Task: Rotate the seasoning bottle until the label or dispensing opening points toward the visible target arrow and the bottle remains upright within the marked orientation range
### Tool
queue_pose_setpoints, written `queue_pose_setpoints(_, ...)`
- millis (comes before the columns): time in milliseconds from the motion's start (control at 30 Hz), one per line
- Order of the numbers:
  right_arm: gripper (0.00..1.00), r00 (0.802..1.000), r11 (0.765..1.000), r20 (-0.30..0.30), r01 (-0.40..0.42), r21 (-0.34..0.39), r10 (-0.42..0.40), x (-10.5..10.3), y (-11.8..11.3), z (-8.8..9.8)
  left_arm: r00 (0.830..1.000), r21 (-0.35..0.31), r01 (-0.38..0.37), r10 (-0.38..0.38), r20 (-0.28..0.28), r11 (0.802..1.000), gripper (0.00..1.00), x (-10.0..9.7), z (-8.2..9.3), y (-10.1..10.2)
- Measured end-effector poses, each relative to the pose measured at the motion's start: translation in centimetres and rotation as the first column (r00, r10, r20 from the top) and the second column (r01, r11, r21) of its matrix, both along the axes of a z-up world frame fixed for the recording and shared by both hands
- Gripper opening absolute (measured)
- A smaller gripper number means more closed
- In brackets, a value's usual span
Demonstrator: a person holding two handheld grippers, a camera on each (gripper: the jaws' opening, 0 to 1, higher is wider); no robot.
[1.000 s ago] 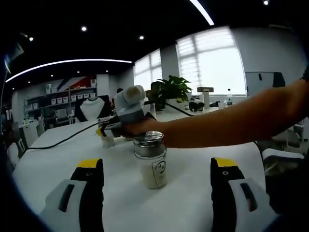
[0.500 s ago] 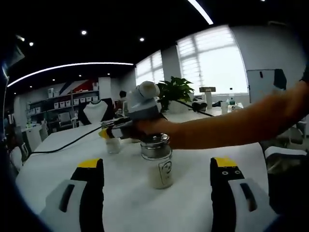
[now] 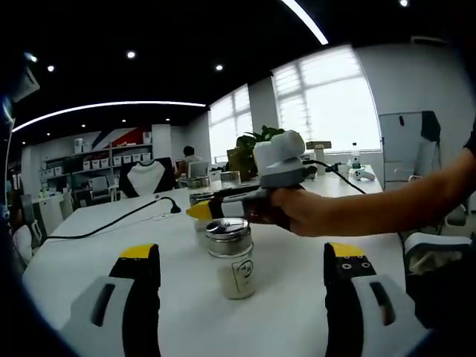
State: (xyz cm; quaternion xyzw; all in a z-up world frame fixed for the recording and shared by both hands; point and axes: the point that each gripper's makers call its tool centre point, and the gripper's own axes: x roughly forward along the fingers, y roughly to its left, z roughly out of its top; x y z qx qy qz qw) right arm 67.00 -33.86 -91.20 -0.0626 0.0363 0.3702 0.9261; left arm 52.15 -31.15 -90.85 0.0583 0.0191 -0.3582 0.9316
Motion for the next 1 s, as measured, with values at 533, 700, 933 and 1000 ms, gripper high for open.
queue_pose_setpoints(533,0.32,0.999,1.000,0.016,-0.030,0.005,0.030,-5.6,-3.4,1.4,0.987,-0.031,-0.084,0.088,0.138,0.996,0.92,0.0,1.8,-0.1)
queue_pose_setpoints(700,0.32,0.997,0.998,0.061,-0.042,-0.037,0.044,-7.6,-4.2,1.8,0.978,-0.008,-0.094,0.094,0.187,0.996,0.89,-0.3,2.2,-0.7)
queue_pose_setpoints(933,0.32,0.994,0.998,0.085,-0.064,0.014,0.063,-10.7,-5.5,2.1,0.963,0.097,-0.080,0.052,0.265,0.992,0.85,-1.1,2.3,-2.5)
queue_pose_setpoints(1000,0.32,0.996,0.996,0.067,-0.057,0.064,0.053,-11.4,-5.9,2.2,0.962,0.103,-0.063,0.033,0.272,0.993,0.84,-1.5,2.3,-3.3)
